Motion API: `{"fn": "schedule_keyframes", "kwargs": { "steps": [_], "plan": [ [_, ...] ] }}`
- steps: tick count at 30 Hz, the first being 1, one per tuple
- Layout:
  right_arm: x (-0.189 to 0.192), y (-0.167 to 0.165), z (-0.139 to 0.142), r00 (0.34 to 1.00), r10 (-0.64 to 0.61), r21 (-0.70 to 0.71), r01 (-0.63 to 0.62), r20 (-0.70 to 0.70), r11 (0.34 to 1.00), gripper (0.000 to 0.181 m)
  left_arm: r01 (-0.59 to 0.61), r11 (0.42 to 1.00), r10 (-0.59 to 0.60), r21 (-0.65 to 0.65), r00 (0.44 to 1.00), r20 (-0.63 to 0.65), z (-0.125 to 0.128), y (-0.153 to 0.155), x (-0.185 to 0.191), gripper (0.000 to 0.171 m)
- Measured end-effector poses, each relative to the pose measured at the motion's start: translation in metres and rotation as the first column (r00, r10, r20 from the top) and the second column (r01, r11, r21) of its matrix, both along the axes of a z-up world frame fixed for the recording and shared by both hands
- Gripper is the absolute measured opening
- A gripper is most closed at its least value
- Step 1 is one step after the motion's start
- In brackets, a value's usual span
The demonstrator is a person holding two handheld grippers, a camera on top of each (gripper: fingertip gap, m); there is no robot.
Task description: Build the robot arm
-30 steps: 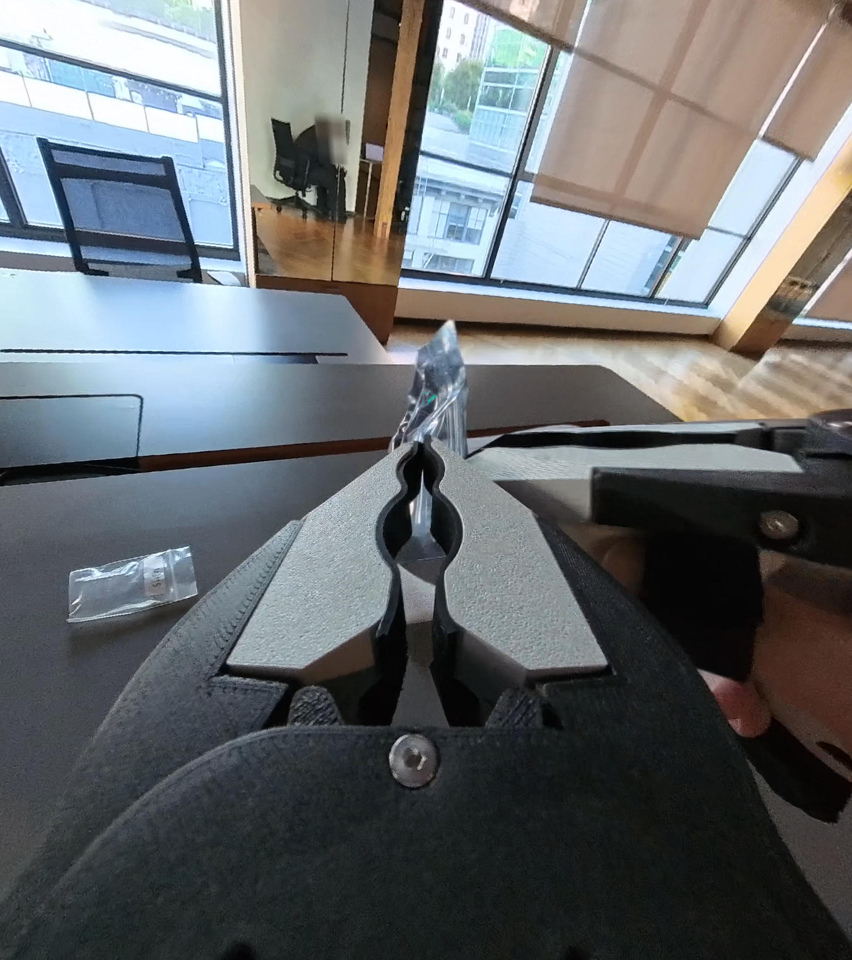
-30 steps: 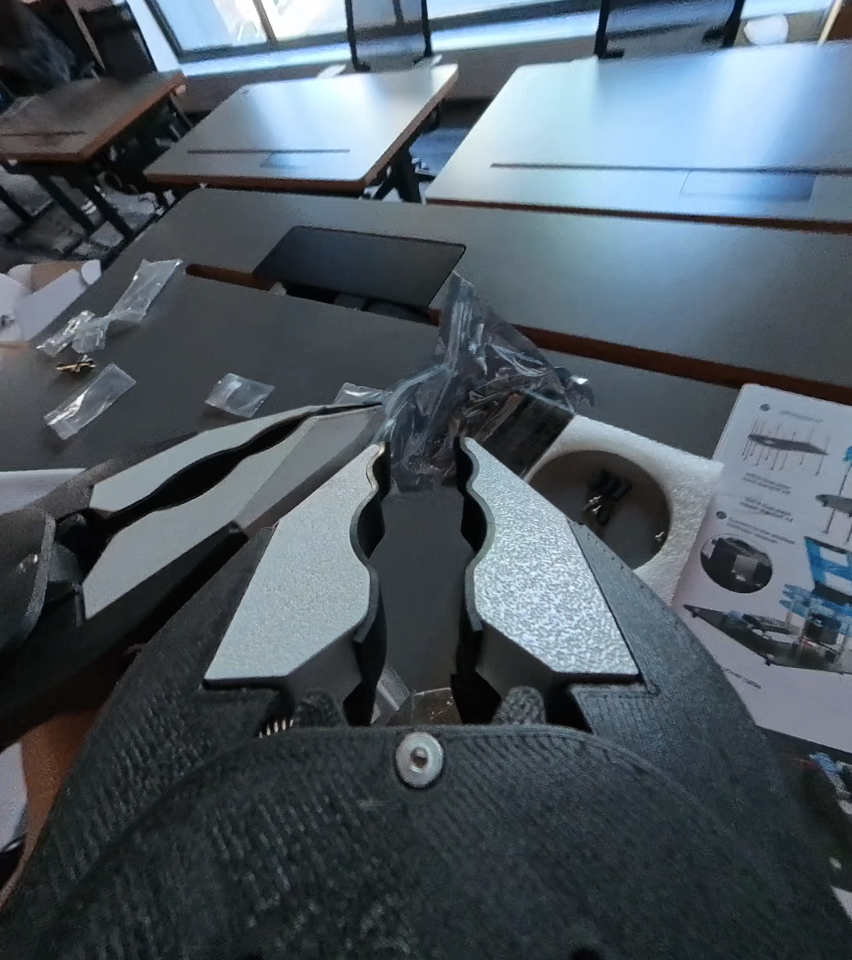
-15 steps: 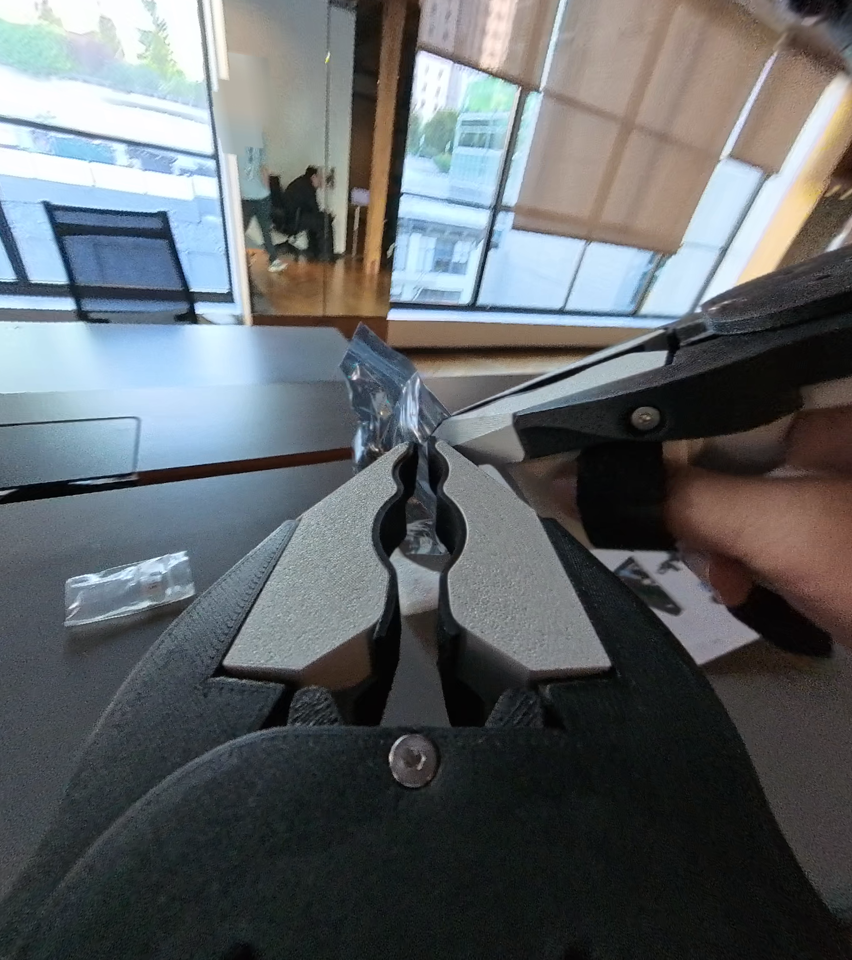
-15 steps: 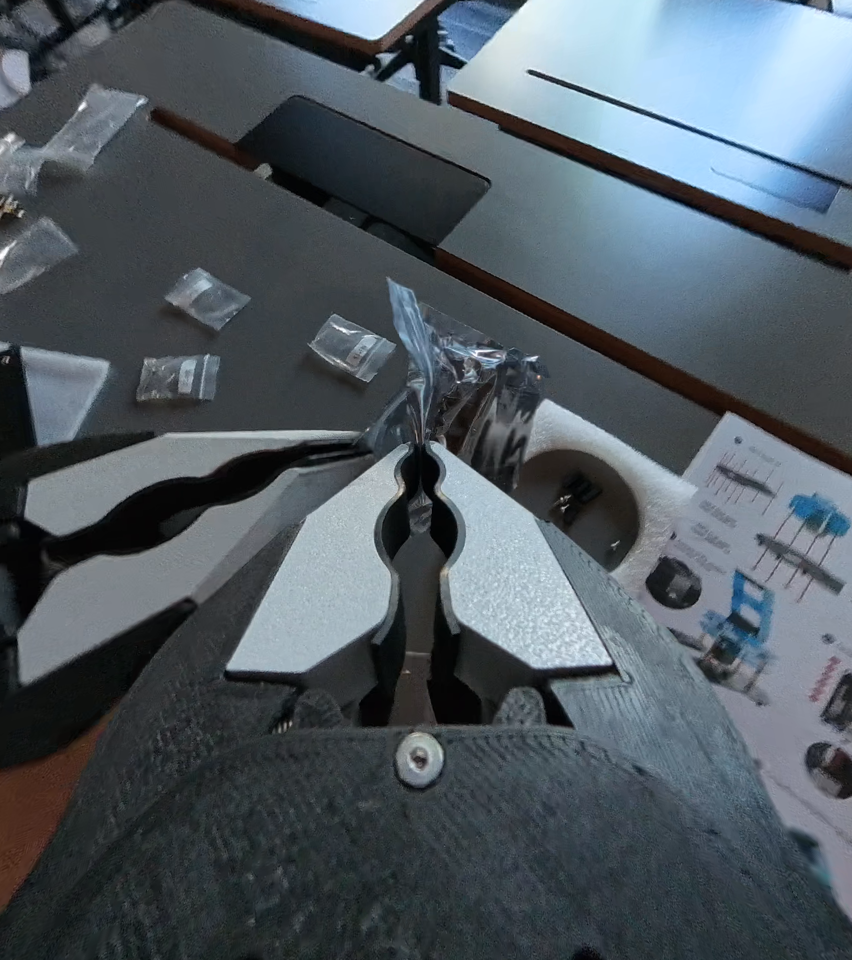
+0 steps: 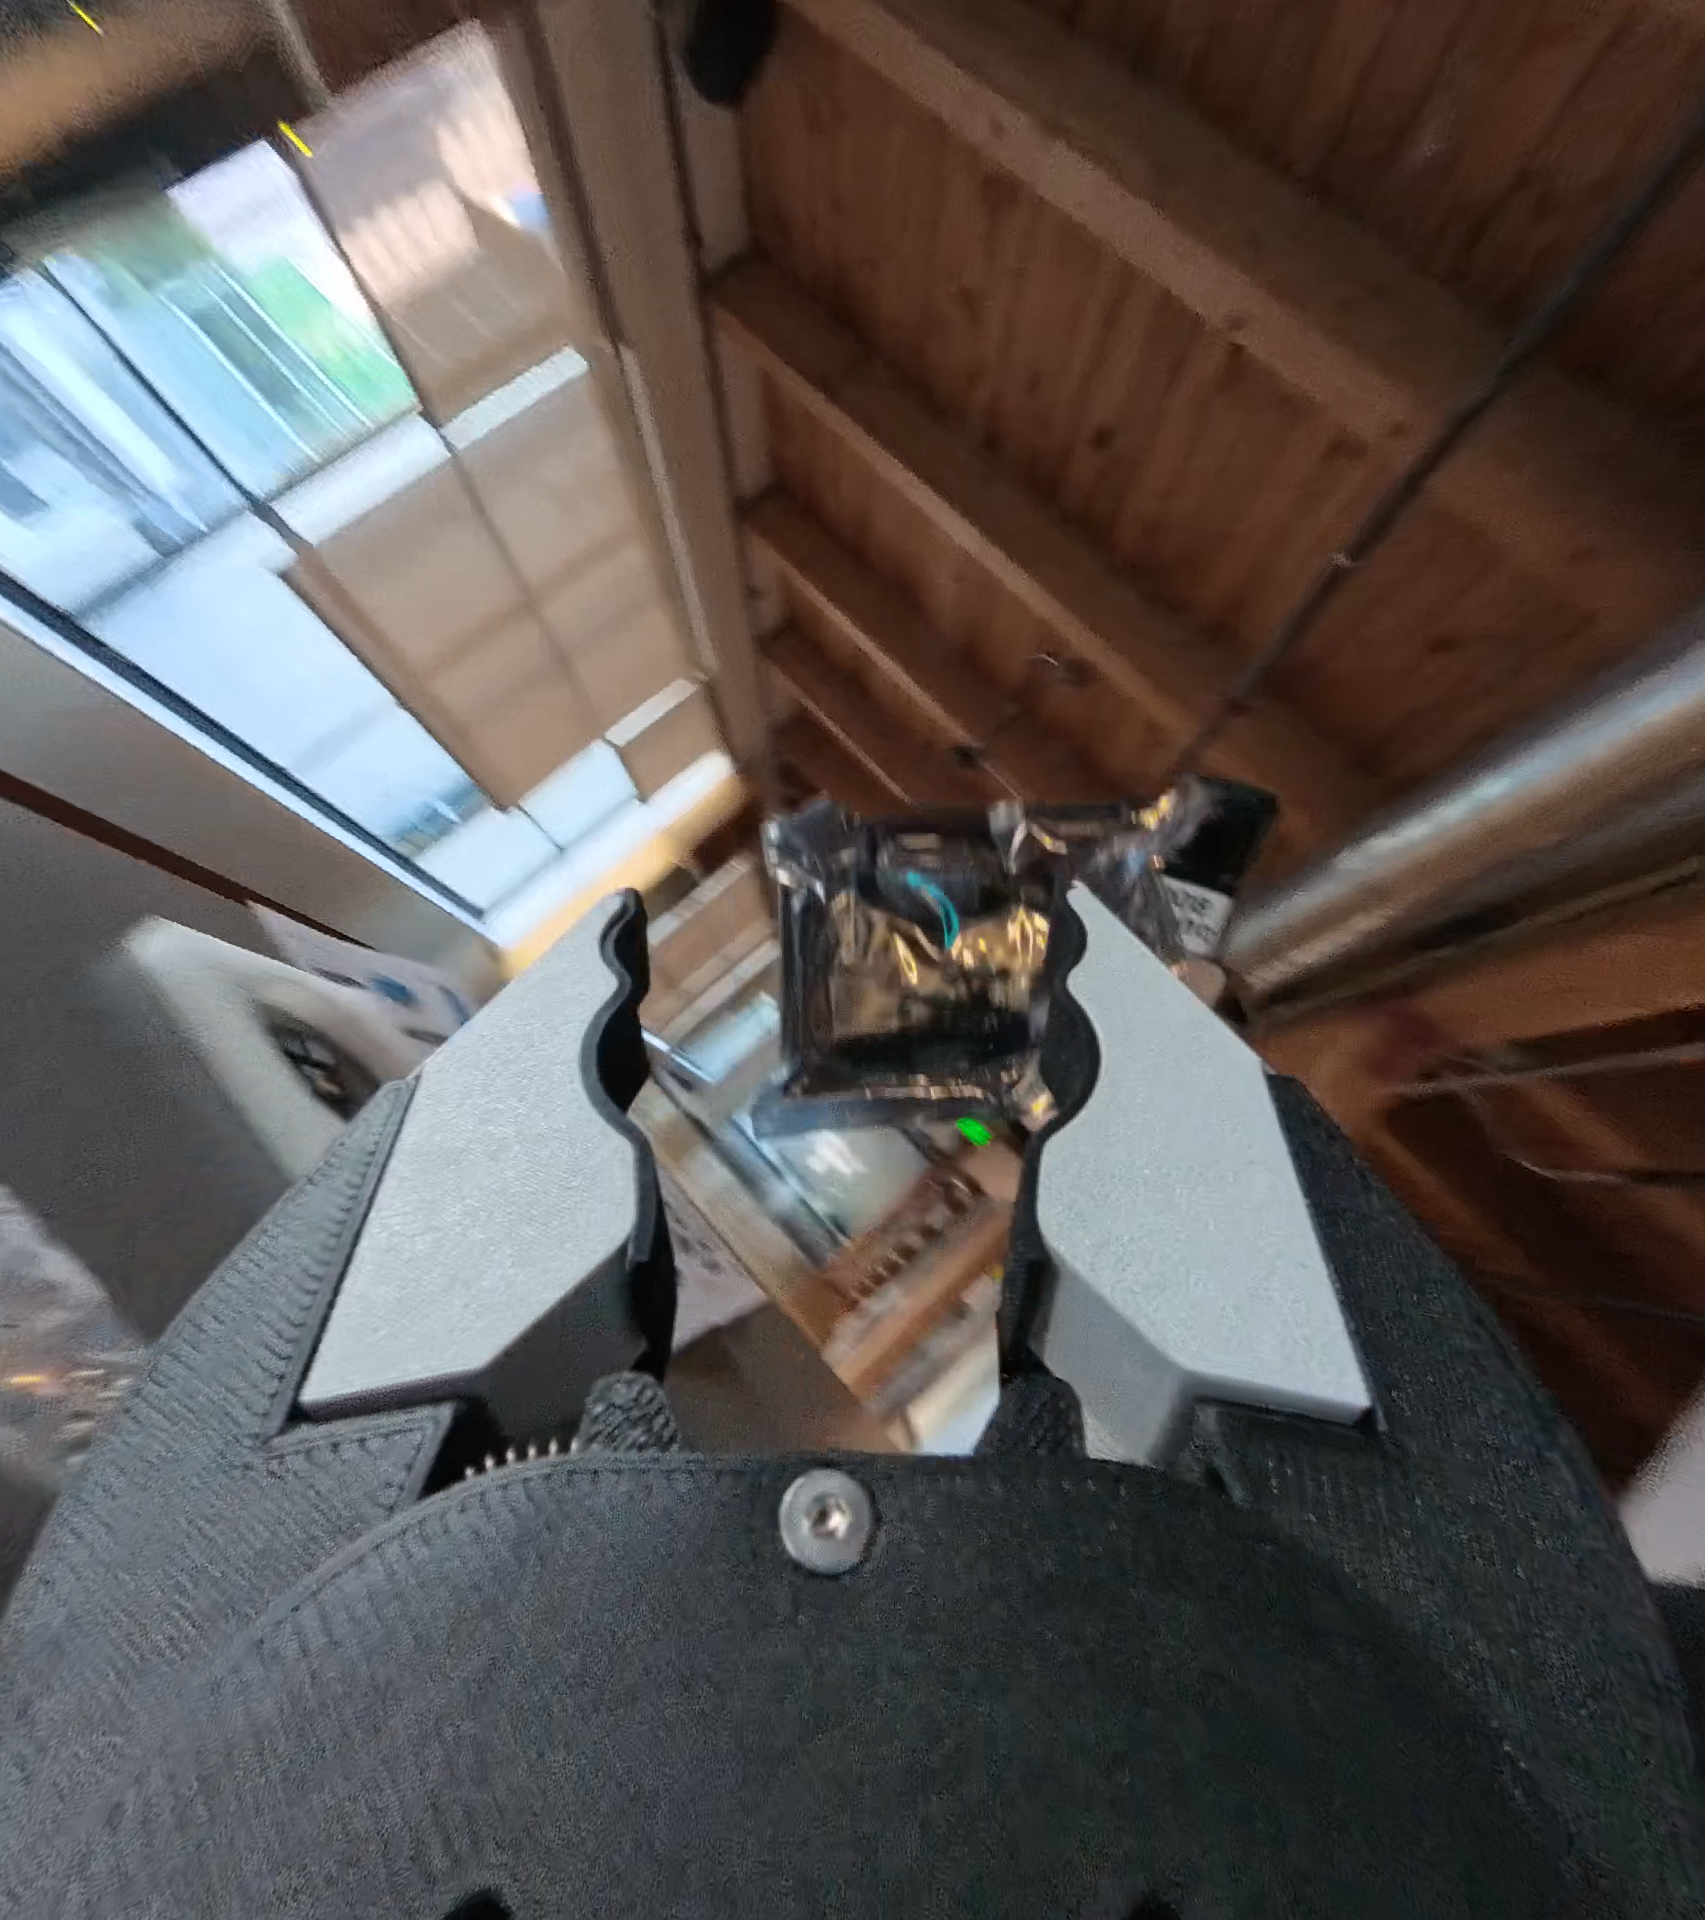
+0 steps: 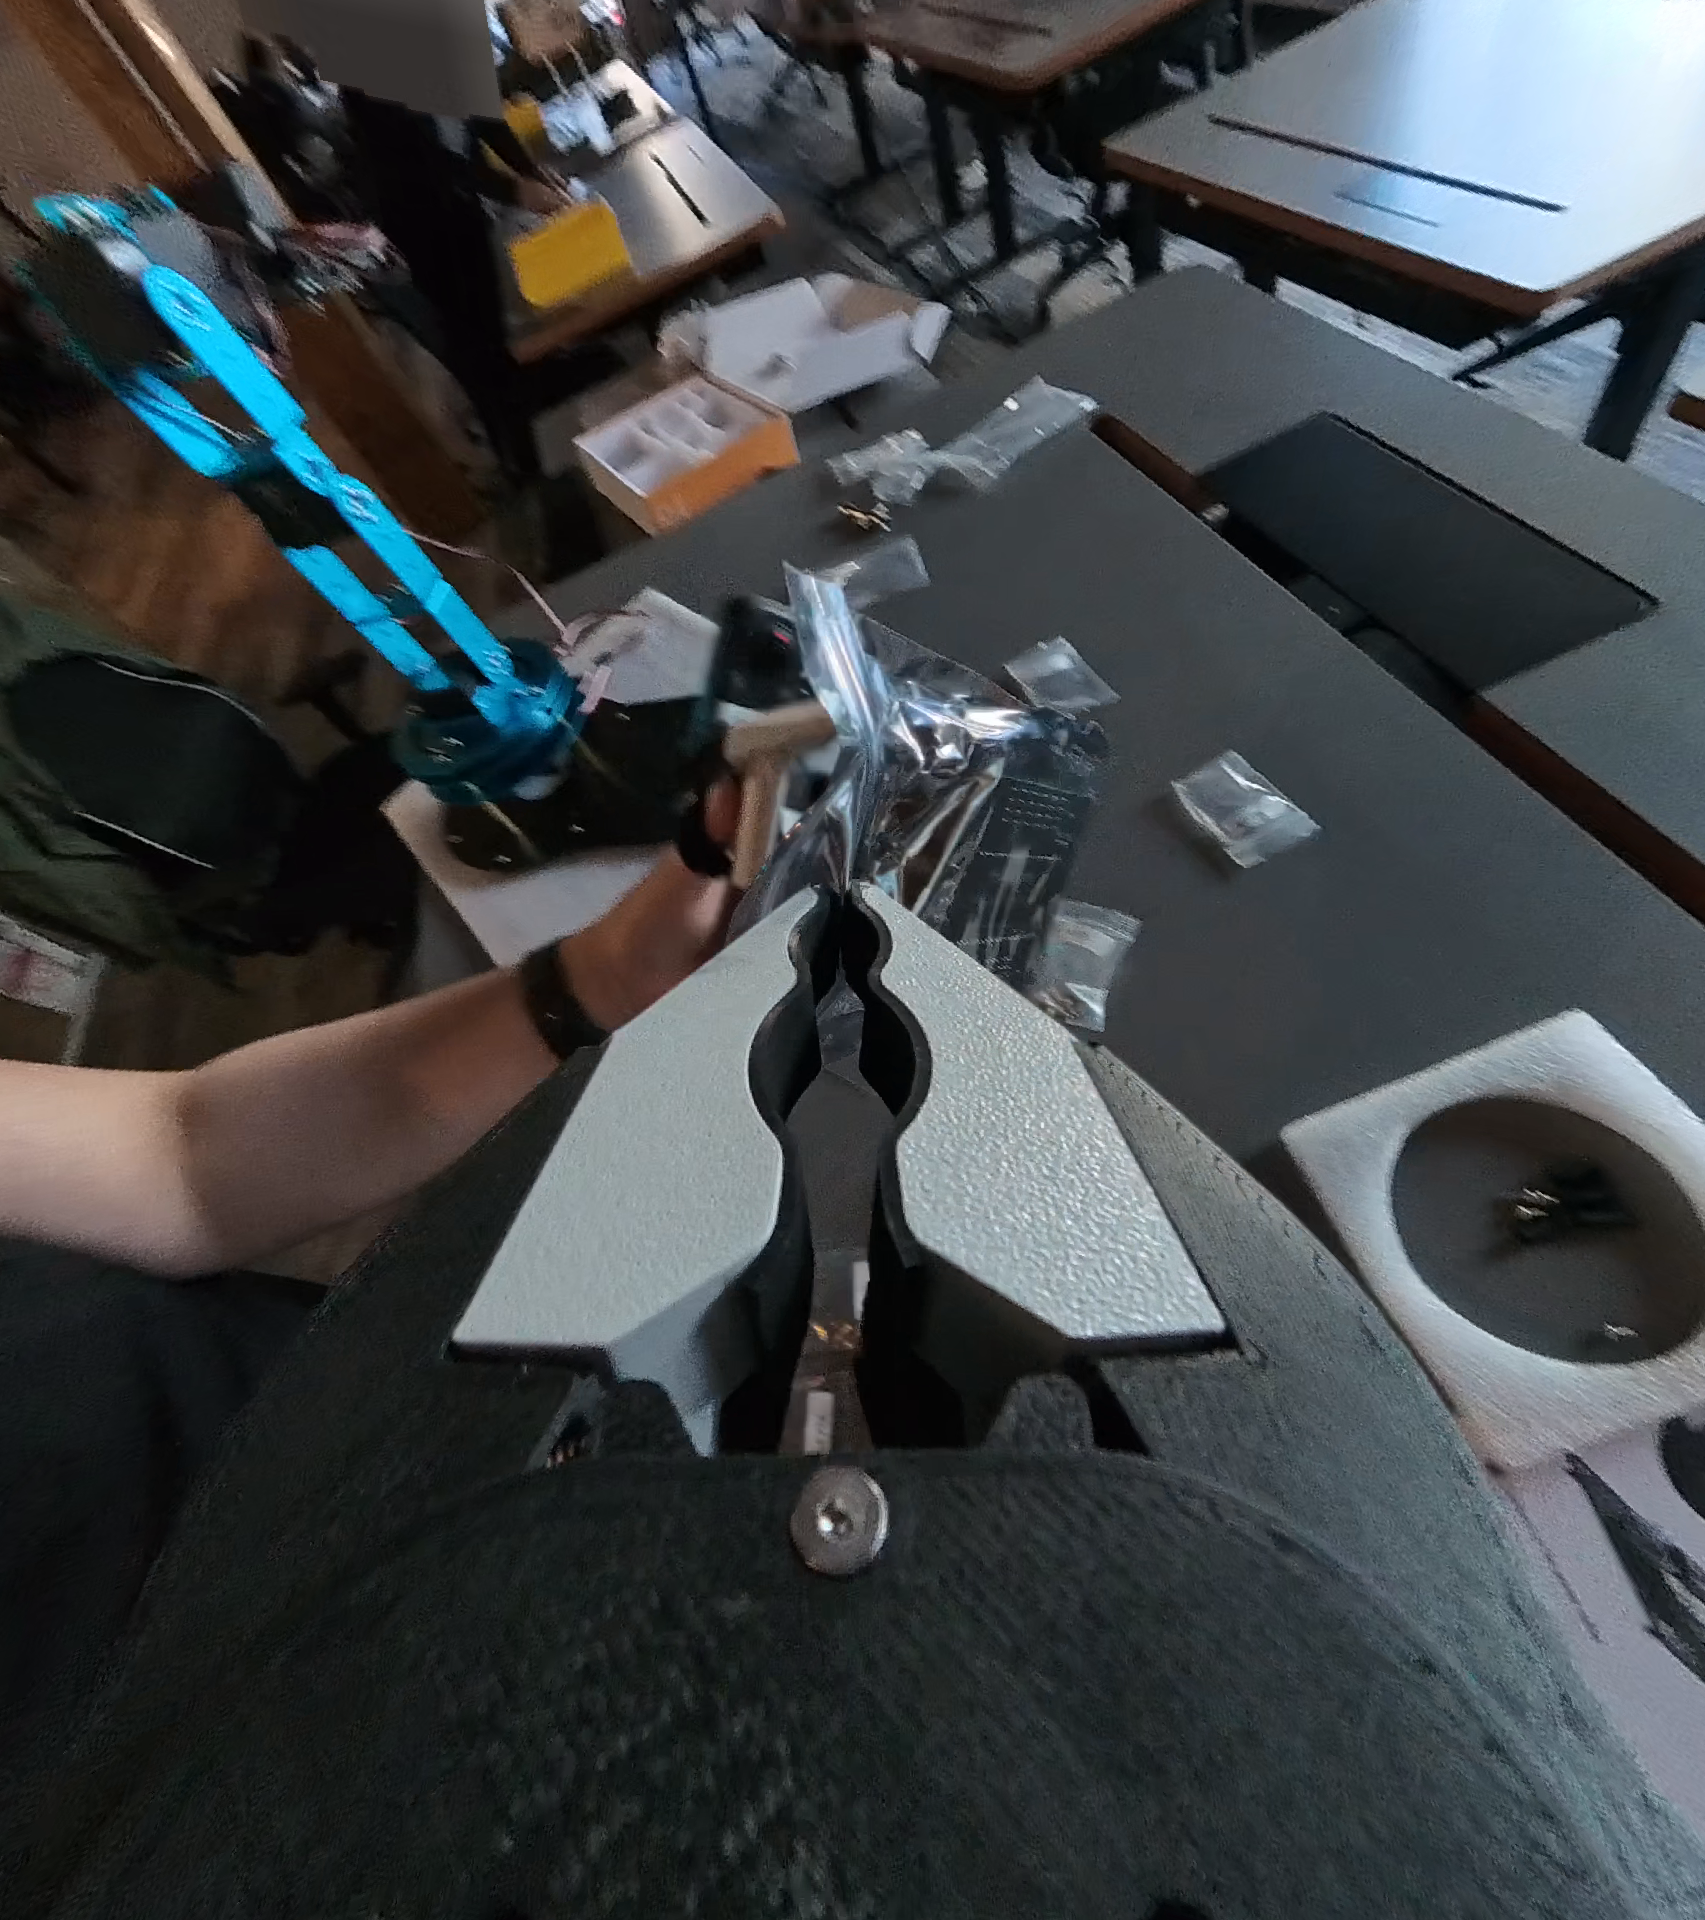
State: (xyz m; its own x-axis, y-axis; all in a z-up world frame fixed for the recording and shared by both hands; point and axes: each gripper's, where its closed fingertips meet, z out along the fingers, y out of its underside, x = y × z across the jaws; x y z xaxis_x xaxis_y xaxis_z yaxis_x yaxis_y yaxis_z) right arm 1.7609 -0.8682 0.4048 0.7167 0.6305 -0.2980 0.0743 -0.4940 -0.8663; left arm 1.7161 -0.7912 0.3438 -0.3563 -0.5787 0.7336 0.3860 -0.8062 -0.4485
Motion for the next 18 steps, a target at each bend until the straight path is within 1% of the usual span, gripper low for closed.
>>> {"fn": "schedule_keyframes", "kwargs": {
  "steps": [2,4,6,8,10,11,12,13,14,15,16,17,18],
  "plan": [
    [-0.003,-0.007,0.011,0.997,0.033,0.017,-0.032,-0.065,0.999,0.000,0.109,0.994,-0.109,0.007,0.994,0.009,-0.001,-0.019,0.014,0.075],
    [-0.003,-0.013,0.021,0.990,0.061,0.031,-0.057,-0.130,0.998,0.000,0.179,0.984,-0.180,0.012,0.982,0.060,0.005,-0.030,0.020,0.064],
    [-0.002,-0.020,0.030,0.974,0.094,0.040,-0.088,-0.207,0.995,0.000,0.217,0.976,-0.216,-0.006,0.972,0.090,0.008,-0.033,0.028,0.068],
    [0.002,-0.026,0.037,0.953,0.120,0.043,-0.112,-0.278,0.993,0.000,0.236,0.972,-0.233,-0.012,0.967,0.105,0.009,-0.035,0.036,0.078],
    [0.006,-0.033,0.040,0.931,0.145,0.039,-0.140,-0.335,0.989,0.000,0.299,0.954,-0.296,-0.001,0.942,0.158,0.016,-0.045,0.043,0.079],
    [0.010,-0.034,0.039,0.925,0.139,0.032,-0.136,-0.355,0.990,0.000,0.344,0.939,-0.339,0.012,0.918,0.207,0.022,-0.052,0.044,0.073],
    [0.016,-0.033,0.037,0.922,0.121,0.023,-0.121,-0.368,0.992,0.000,0.386,0.922,-0.380,0.029,0.889,0.257,0.029,-0.059,0.044,0.061],
    [0.022,-0.033,0.034,0.918,0.108,0.015,-0.110,-0.381,0.994,0.000,0.411,0.911,-0.403,0.035,0.870,0.285,0.033,-0.063,0.045,0.054],
    [0.028,-0.034,0.031,0.914,0.096,0.008,-0.101,-0.394,0.995,0.000,0.416,0.908,-0.408,0.036,0.866,0.288,0.034,-0.064,0.048,0.048],
    [0.035,-0.035,0.030,0.907,0.083,0.006,-0.089,-0.413,0.996,0.000,0.410,0.911,-0.405,0.039,0.875,0.265,0.032,-0.066,0.052,0.041],
    [0.041,-0.036,0.030,0.895,0.074,0.006,-0.079,-0.439,0.997,0.000,0.406,0.912,-0.406,0.052,0.880,0.247,0.029,-0.067,0.052,0.025],
    [0.047,-0.037,0.027,0.892,0.055,-0.003,-0.064,-0.449,0.998,0.000,0.403,0.913,-0.404,0.059,0.881,0.246,0.028,-0.067,0.050,0.019],
    [0.054,-0.036,0.018,0.904,0.024,-0.021,-0.036,-0.427,0.999,0.000,0.390,0.920,-0.389,0.045,0.890,0.239,0.027,-0.065,0.049,0.018]
  ]
}}
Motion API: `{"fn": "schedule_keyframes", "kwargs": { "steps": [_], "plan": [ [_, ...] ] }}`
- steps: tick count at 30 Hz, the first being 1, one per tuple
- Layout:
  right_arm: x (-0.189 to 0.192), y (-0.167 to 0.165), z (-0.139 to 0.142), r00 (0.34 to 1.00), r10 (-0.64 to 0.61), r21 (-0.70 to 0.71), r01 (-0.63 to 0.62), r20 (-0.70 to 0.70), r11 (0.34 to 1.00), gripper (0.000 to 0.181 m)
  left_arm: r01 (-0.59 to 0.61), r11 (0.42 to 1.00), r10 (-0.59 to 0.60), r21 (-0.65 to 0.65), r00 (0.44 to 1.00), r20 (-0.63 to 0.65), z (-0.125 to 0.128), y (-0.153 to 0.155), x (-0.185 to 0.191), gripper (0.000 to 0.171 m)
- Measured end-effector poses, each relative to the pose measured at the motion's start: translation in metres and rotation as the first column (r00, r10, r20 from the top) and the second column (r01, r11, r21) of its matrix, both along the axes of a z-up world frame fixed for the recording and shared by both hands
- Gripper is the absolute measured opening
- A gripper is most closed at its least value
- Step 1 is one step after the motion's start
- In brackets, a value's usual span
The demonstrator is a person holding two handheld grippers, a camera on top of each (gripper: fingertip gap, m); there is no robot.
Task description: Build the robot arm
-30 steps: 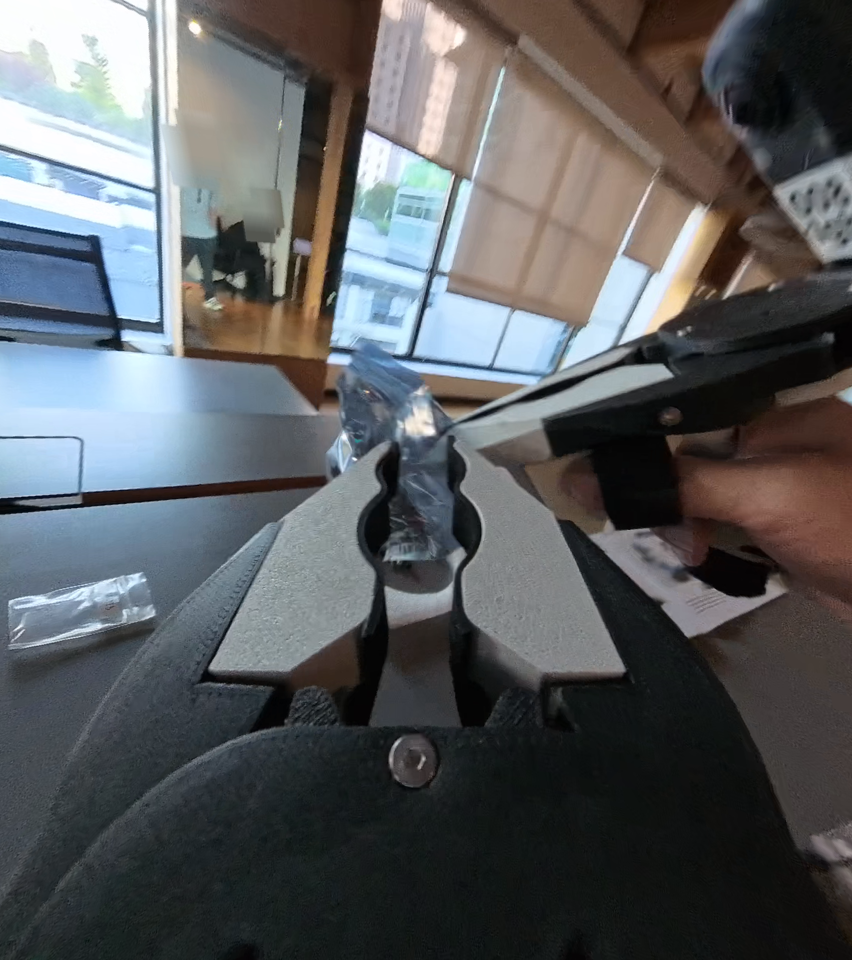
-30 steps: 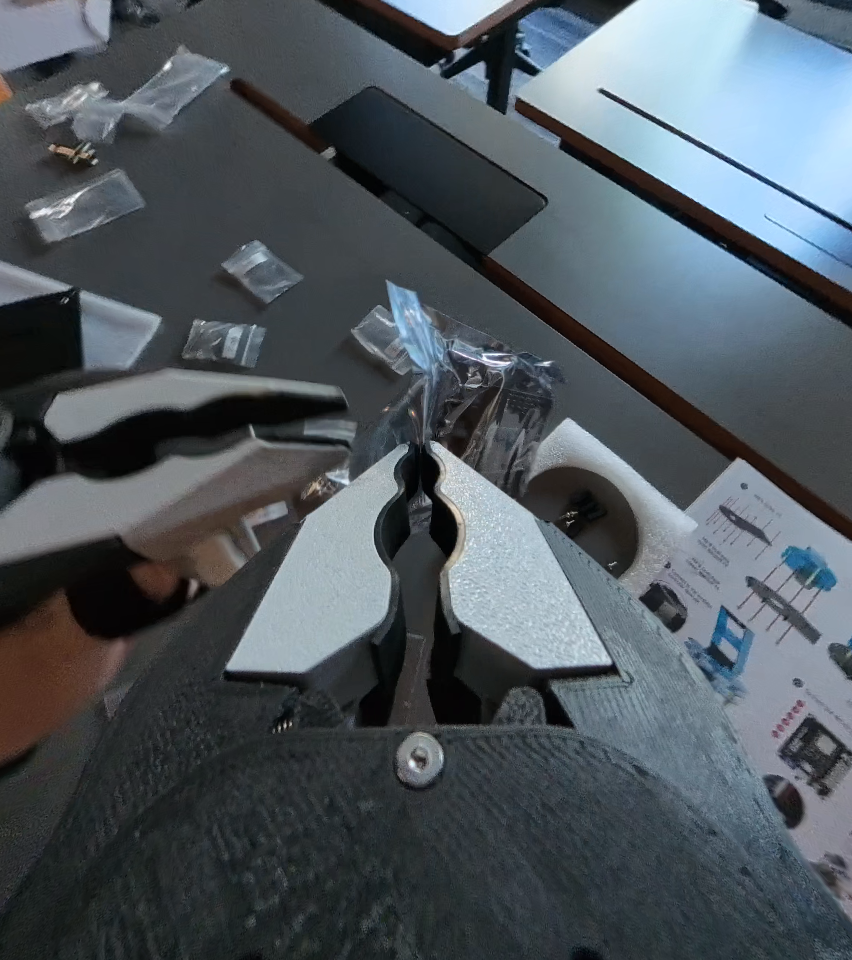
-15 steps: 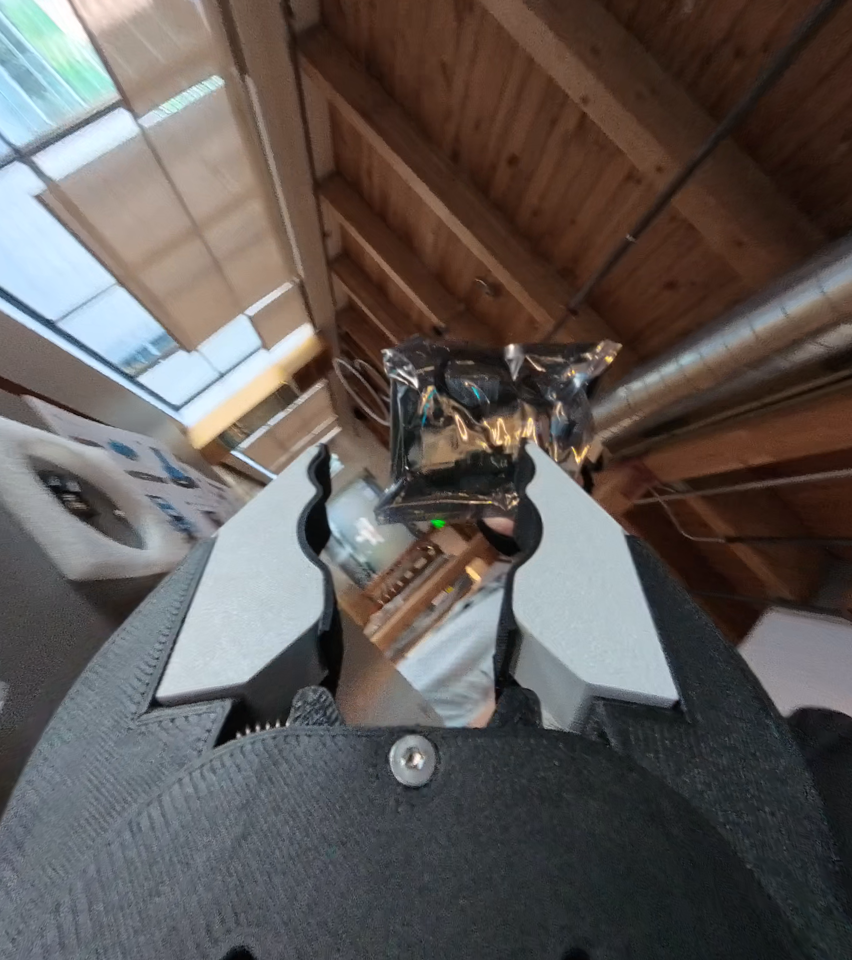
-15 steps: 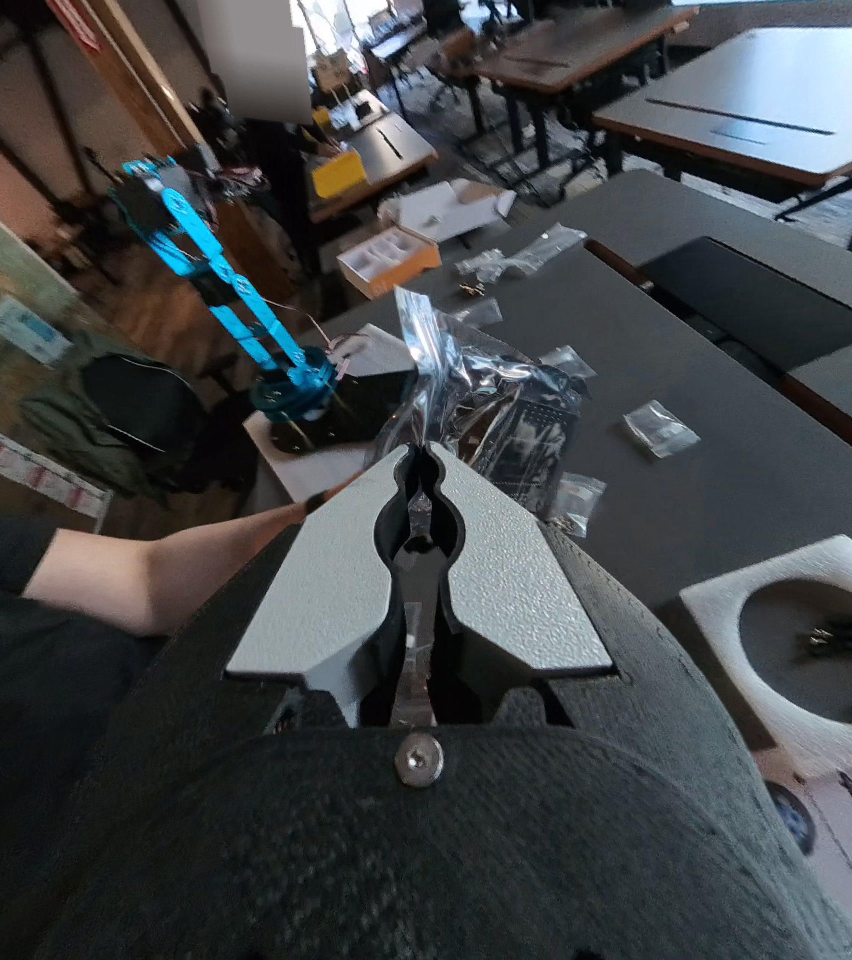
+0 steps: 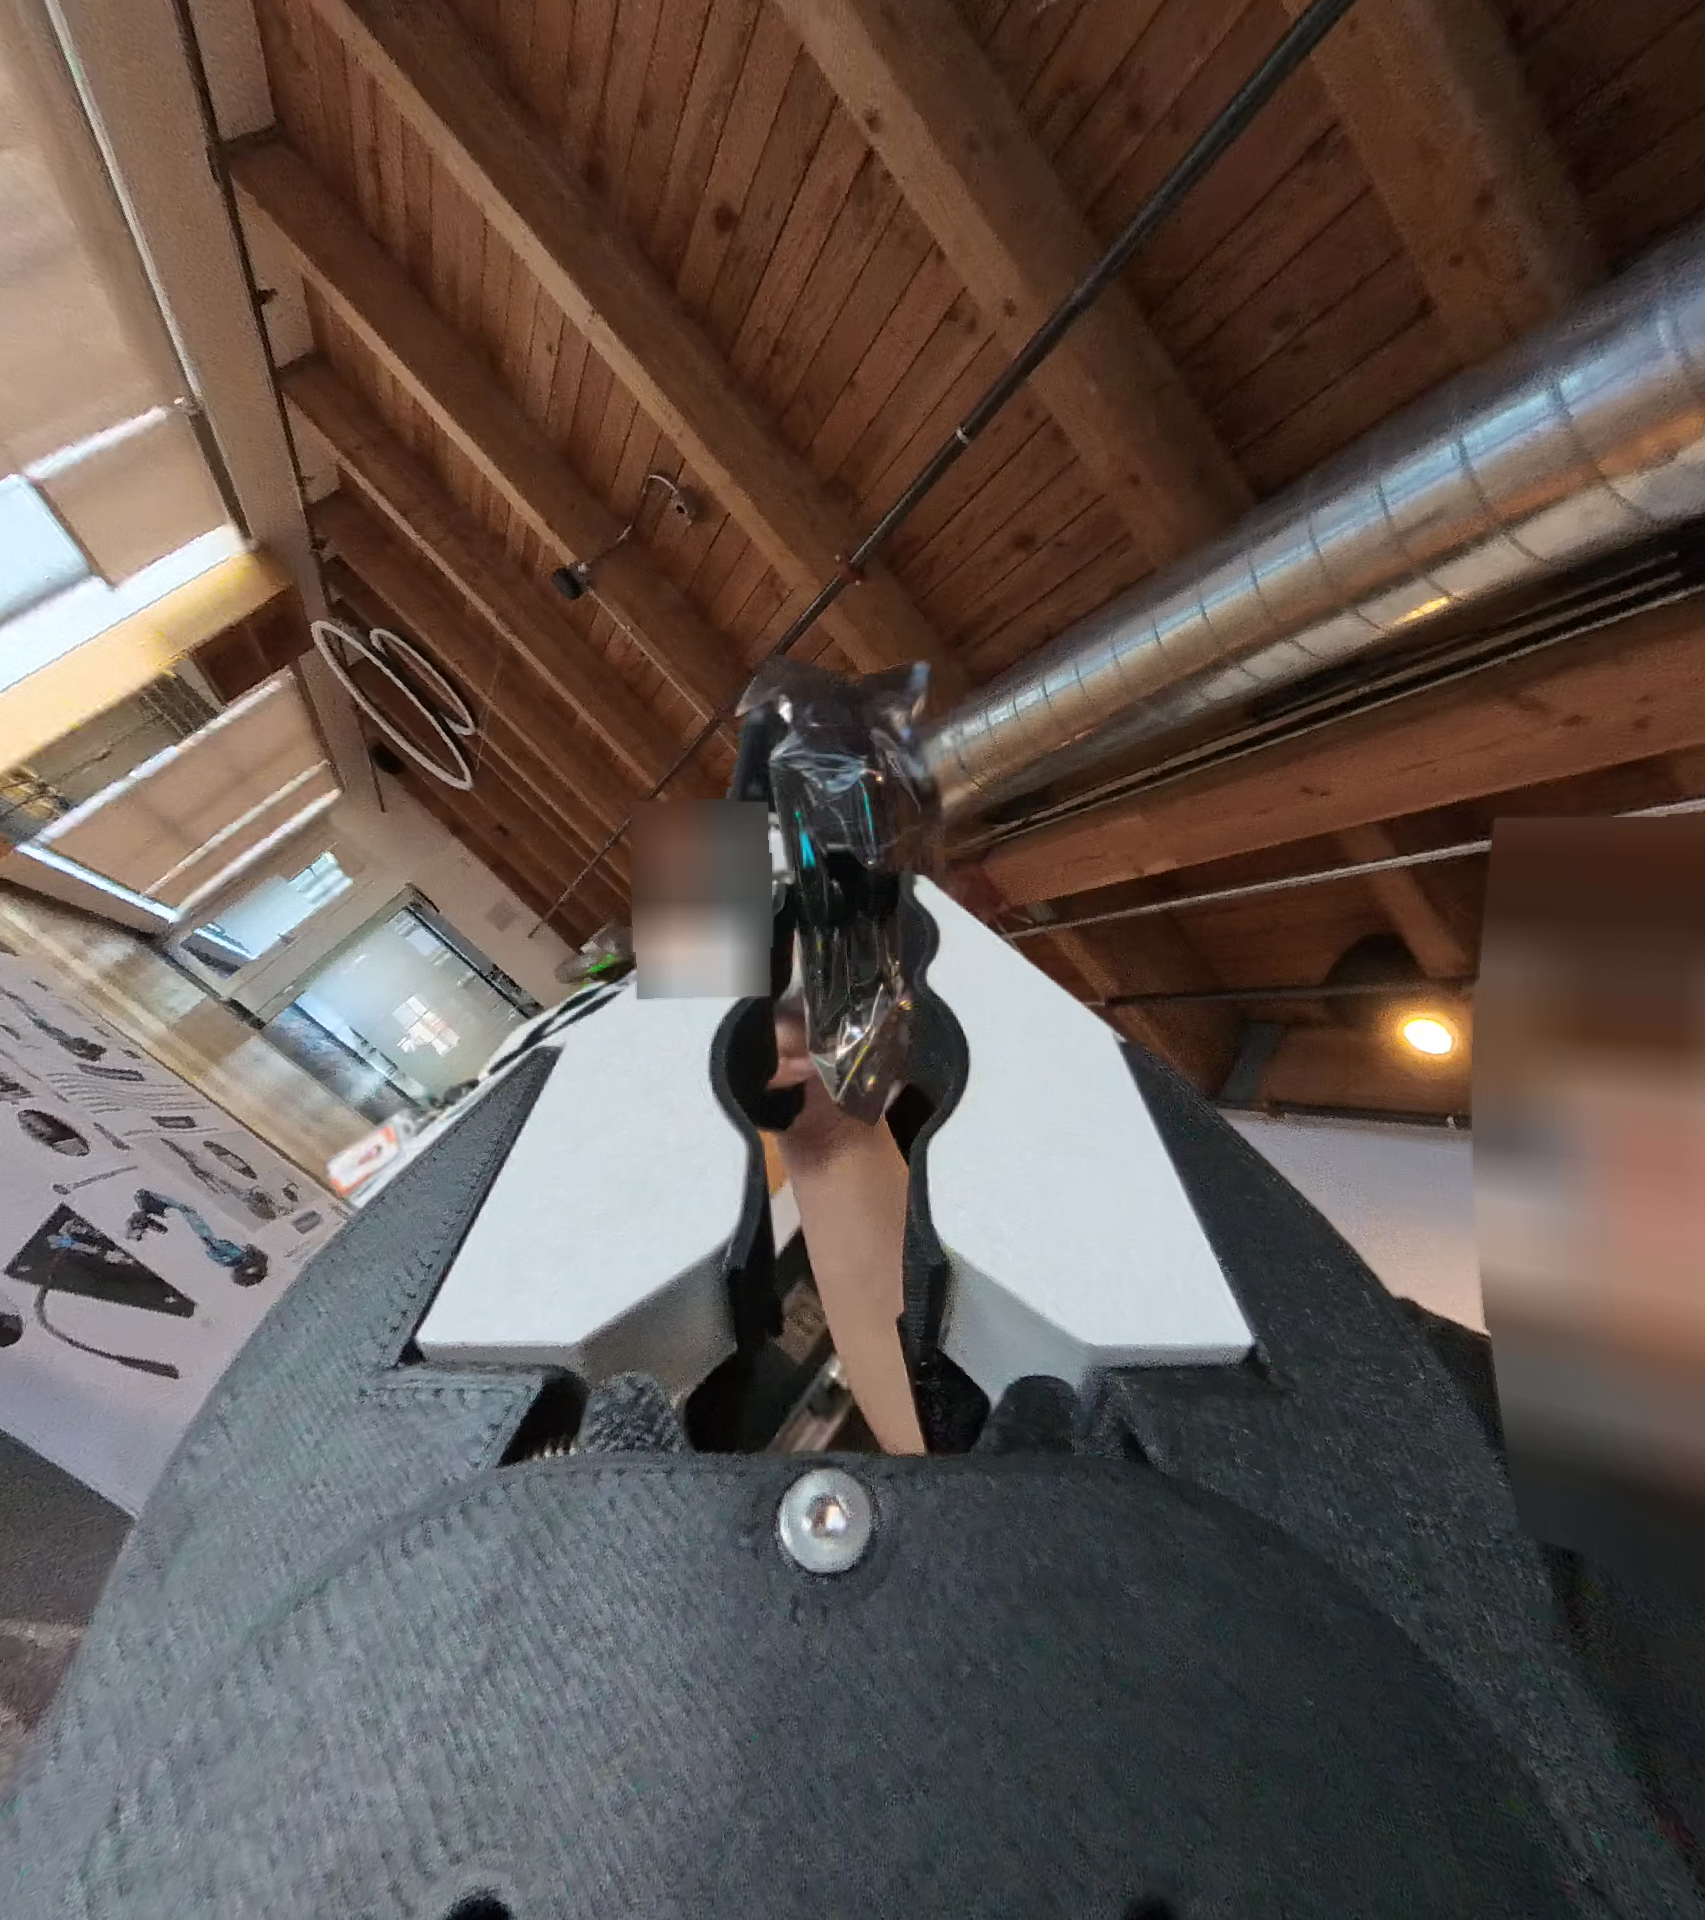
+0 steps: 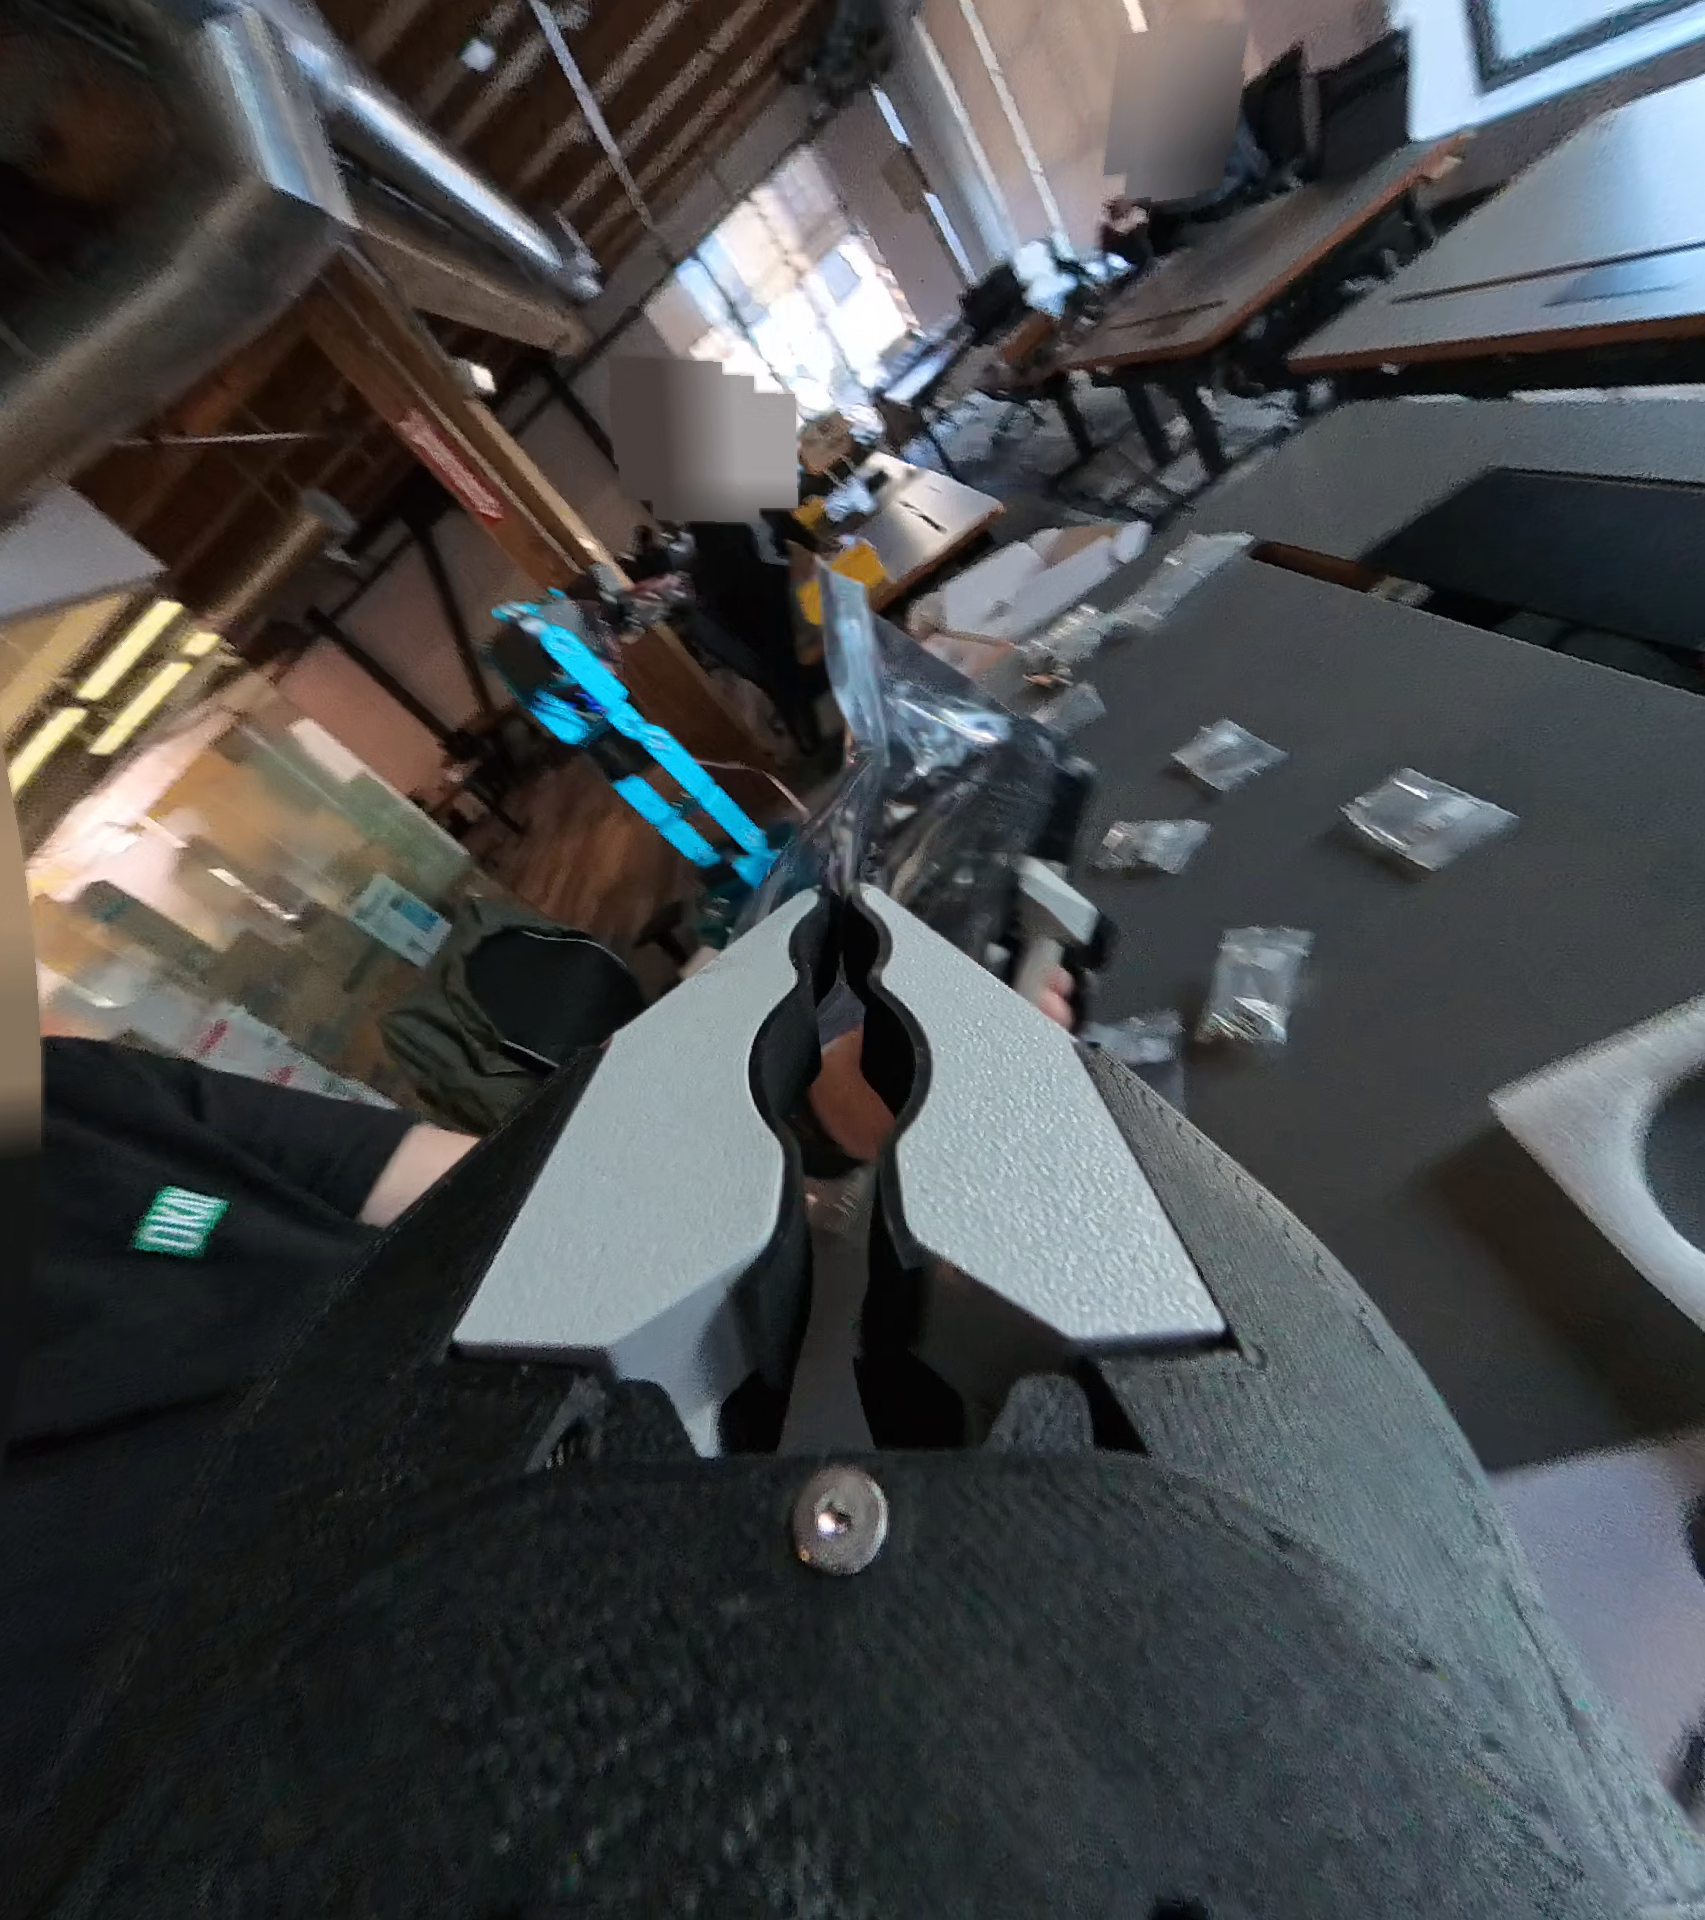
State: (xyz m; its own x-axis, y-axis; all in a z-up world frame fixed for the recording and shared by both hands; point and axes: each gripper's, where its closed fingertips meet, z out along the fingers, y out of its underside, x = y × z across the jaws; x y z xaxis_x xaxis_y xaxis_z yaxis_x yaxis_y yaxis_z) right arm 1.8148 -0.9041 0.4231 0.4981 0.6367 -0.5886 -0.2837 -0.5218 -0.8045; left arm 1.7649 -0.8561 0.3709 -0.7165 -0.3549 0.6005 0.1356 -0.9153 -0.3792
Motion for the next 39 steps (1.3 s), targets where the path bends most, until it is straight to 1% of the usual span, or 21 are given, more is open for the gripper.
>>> {"fn": "schedule_keyframes", "kwargs": {
  "steps": [2,5,7,10,12,14,16,18,20,21,24,25,27,29,30,32,33,36,39],
  "plan": [
    [0.009,0.002,-0.018,0.998,-0.038,-0.031,0.039,0.040,0.999,0.000,-0.053,0.998,0.054,0.016,0.997,-0.051,-0.004,0.002,-0.003,0.016],
    [0.007,0.004,-0.031,0.999,-0.041,-0.061,0.040,-0.020,0.997,0.000,-0.099,0.993,0.107,0.059,0.983,-0.148,-0.010,-0.001,-0.014,0.016],
    [-0.004,0.008,-0.046,0.999,-0.026,-0.078,0.024,-0.019,0.997,0.000,-0.149,0.986,0.160,0.070,0.965,-0.210,-0.019,-0.002,-0.031,0.016],
    [-0.034,0.009,-0.063,0.993,0.065,-0.115,-0.076,-0.094,0.990,0.000,-0.219,0.971,0.236,0.095,0.940,-0.248,-0.027,-0.011,-0.069,0.016],
    [-0.056,0.011,-0.078,0.988,0.117,-0.141,-0.131,-0.104,0.981,0.000,-0.280,0.954,0.297,0.103,0.926,-0.232,-0.028,-0.019,-0.097,0.018],
    [-0.082,0.005,-0.085,0.966,0.208,-0.146,-0.230,-0.154,0.962,0.000,-0.349,0.930,0.368,0.117,0.900,-0.235,-0.031,-0.027,-0.119,0.028],
    [-0.103,0.001,-0.093,0.944,0.272,-0.161,-0.303,-0.185,0.939,0.000,-0.401,0.904,0.427,0.145,0.865,-0.264,-0.038,-0.034,-0.133,0.033],
    [-0.119,-0.002,-0.101,0.925,0.321,-0.177,-0.357,-0.201,0.917,0.000,-0.438,0.880,0.475,0.184,0.828,-0.299,-0.046,-0.040,-0.141,0.031],
    [-0.130,-0.003,-0.106,0.907,0.361,-0.190,-0.402,-0.217,0.896,0.000,-0.447,0.866,0.500,0.226,0.796,-0.341,-0.054,-0.046,-0.144,0.020],
    [-0.135,-0.002,-0.110,0.902,0.374,-0.204,-0.416,-0.217,0.886,0.000,-0.455,0.859,0.512,0.234,0.780,-0.359,-0.057,-0.049,-0.146,0.020],
    [-0.147,0.002,-0.122,0.881,0.405,-0.270,-0.463,-0.244,0.844,0.000,-0.500,0.842,0.536,0.202,0.736,-0.413,-0.063,-0.055,-0.159,0.019],
    [-0.153,0.003,-0.128,0.878,0.417,-0.302,-0.474,-0.235,0.827,0.000,-0.521,0.831,0.548,0.193,0.711,-0.440,-0.067,-0.057,-0.165,0.019],
    [-0.166,0.006,-0.143,0.877,0.443,-0.354,-0.480,-0.185,0.803,0.000,-0.571,0.800,0.576,0.186,0.642,-0.506,-0.077,-0.061,-0.176,0.019],
    [-0.180,0.007,-0.151,0.863,0.470,-0.396,-0.502,-0.182,0.769,0.000,-0.626,0.764,0.590,0.157,0.580,-0.562,-0.086,-0.068,-0.189,0.018],
    [-0.188,0.005,-0.151,0.850,0.488,-0.397,-0.526,-0.200,0.752,0.000,-0.656,0.747,0.583,0.110,0.568,-0.581,-0.088,-0.071,-0.196,0.018],
    [-0.204,0.001,-0.148,0.802,0.543,-0.382,-0.597,-0.248,0.706,0.000,-0.697,0.717,0.570,0.013,0.575,-0.588,-0.086,-0.078,-0.211,0.018],
    [-0.212,0.000,-0.147,0.783,0.563,-0.380,-0.622,-0.265,0.685,0.000,-0.714,0.700,0.572,-0.001,0.561,-0.598,-0.087,-0.082,-0.218,0.018],
    [-0.234,-0.002,-0.155,0.733,0.634,-0.395,-0.674,-0.247,0.625,0.000,-0.755,0.655,0.585,0.004,0.504,-0.636,-0.093,-0.090,-0.236,0.018],
    [-0.255,0.001,-0.160,0.706,0.671,-0.407,-0.695,-0.226,0.593,0.000,-0.785,0.619,0.588,-0.028,0.486,-0.646,-0.098,-0.090,-0.254,0.018]
  ]
}}
